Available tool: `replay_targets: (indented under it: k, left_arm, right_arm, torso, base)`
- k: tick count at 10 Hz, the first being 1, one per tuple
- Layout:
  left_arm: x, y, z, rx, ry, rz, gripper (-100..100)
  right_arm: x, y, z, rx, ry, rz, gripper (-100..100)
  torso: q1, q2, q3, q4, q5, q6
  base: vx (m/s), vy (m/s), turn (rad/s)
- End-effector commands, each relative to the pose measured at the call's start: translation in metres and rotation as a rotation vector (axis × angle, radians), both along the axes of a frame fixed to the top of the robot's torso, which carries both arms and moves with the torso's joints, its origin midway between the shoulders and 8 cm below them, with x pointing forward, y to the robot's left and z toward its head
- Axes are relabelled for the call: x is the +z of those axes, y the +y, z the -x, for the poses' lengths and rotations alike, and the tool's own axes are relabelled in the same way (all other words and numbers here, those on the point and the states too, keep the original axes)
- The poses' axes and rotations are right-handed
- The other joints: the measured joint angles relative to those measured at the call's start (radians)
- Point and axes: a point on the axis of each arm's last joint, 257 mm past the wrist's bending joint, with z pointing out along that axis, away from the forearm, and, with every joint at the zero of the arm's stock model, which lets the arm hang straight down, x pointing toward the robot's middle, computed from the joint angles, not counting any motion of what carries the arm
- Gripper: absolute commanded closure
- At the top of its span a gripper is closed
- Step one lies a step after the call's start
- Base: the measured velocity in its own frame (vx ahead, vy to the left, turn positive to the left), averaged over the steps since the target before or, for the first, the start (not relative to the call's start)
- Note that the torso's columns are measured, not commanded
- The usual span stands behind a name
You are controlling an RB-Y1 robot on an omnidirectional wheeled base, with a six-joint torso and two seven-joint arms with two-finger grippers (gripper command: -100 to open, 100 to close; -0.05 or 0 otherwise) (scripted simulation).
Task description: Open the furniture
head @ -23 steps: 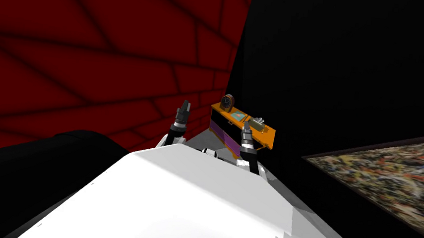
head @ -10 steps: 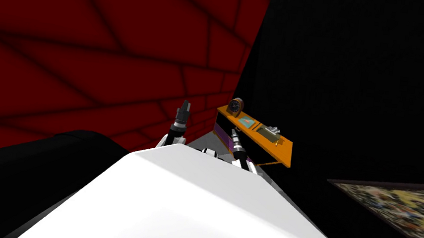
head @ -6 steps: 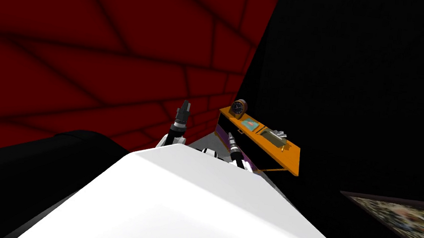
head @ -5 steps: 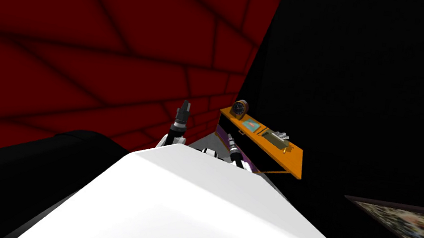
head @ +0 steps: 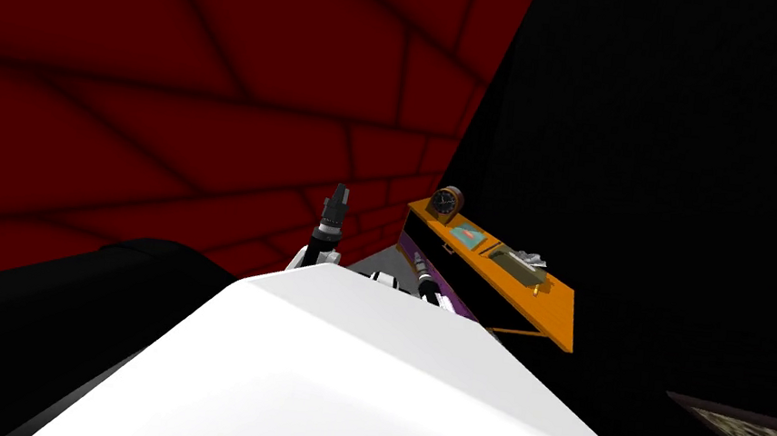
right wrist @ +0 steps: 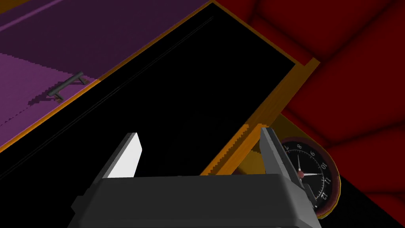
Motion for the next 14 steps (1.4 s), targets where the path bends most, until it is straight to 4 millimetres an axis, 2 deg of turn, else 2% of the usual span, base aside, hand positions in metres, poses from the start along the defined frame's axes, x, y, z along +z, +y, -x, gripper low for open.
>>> replay_targets:
  k: [1,2,3,4,5,6,7,8,10,11,13,14]
  left_arm:
    - [0.0,0.0,0.0,0.0,0.0,0.0,0]
    - [0.0,0.0,0.0,0.0,0.0,0.0,0]
    - [0.0,0.0,0.0,0.0,0.0,0.0,0]
    - [0.0,0.0,0.0,0.0,0.0,0.0,0]
    - [0.0,0.0,0.0,0.0,0.0,0.0,0]
    - [0.0,0.0,0.0,0.0,0.0,0.0,0]
    - [0.0,0.0,0.0,0.0,0.0,0.0,0]
    - [0.0,0.0,0.0,0.0,0.0,0.0,0]
    - [0.0,0.0,0.0,0.0,0.0,0.0,0]
    - [0.0,0.0,0.0,0.0,0.0,0.0,0]
    - [0.0,0.0,0.0,0.0,0.0,0.0,0]
    - [0.0,0.0,0.0,0.0,0.0,0.0,0]
  right_arm:
    - [-0.019,-0.007,0.01,-0.015,0.067,0.038,-100]
    - [-0.02,-0.008,0.011,-0.018,0.073,0.041,-100]
    - [-0.047,-0.011,0.025,-0.008,0.139,0.093,-100]
    - [-0.053,-0.017,0.029,-0.025,0.166,0.107,-100]
    - [-0.066,-0.015,0.038,-0.008,0.199,0.149,-100]
    - [-0.081,-0.024,0.047,-0.024,0.244,0.172,-100]
    - [-0.084,-0.029,0.05,-0.036,0.262,0.182,-100]
    - [-0.102,-0.033,0.063,-0.025,0.31,0.236,-100]
    - [-0.11,-0.043,0.072,-0.048,0.35,0.26,-100]
    - [-0.128,-0.051,0.086,-0.041,0.399,0.32,-100]
    - [-0.133,-0.059,0.094,-0.062,0.431,0.341,-100]
    - [-0.145,-0.067,0.106,-0.057,0.471,0.401,-100]
  torso:
    - [0.0,0.0,0.0,0.0,0.0,0.001]
    - [-0.001,0.002,0.001,0.0,0.0,0.001]
    - [-0.001,0.003,0.002,0.001,0.0,0.001]
    - [0.0,0.001,0.0,0.0,0.0,0.0]
    - [0.0,0.0,-0.001,0.0,0.0,0.001]
    - [0.001,-0.001,-0.001,0.0,0.0,0.0]
    - [0.0,-0.001,-0.001,0.0,0.0,0.001]
    - [-0.002,0.001,0.0,0.0,0.0,0.001]
    - [-0.001,0.001,0.0,0.0,0.0,0.001]
    - [-0.001,0.003,0.002,0.001,0.0,0.001]
    - [0.0,0.001,0.0,0.0,0.0,0.001]
    - [0.0,0.001,0.0,0.0,0.0,0.001]
  base:
    - [0.026,0.013,-0.015]
    - [0.003,0.007,-0.017]
    - [0.038,0.023,0.207]
    - [0.047,0.017,0.108]
    - [0.056,0.036,0.168]
    - [0.063,0.033,0.1]
    - [0.051,0.011,-0.005]
    - [0.074,0.016,0.199]
    - [0.041,0.007,0.052]
    - [0.034,0.007,0.163]
    - [0.033,0.006,0.068]
    - [0.047,0.009,0.196]
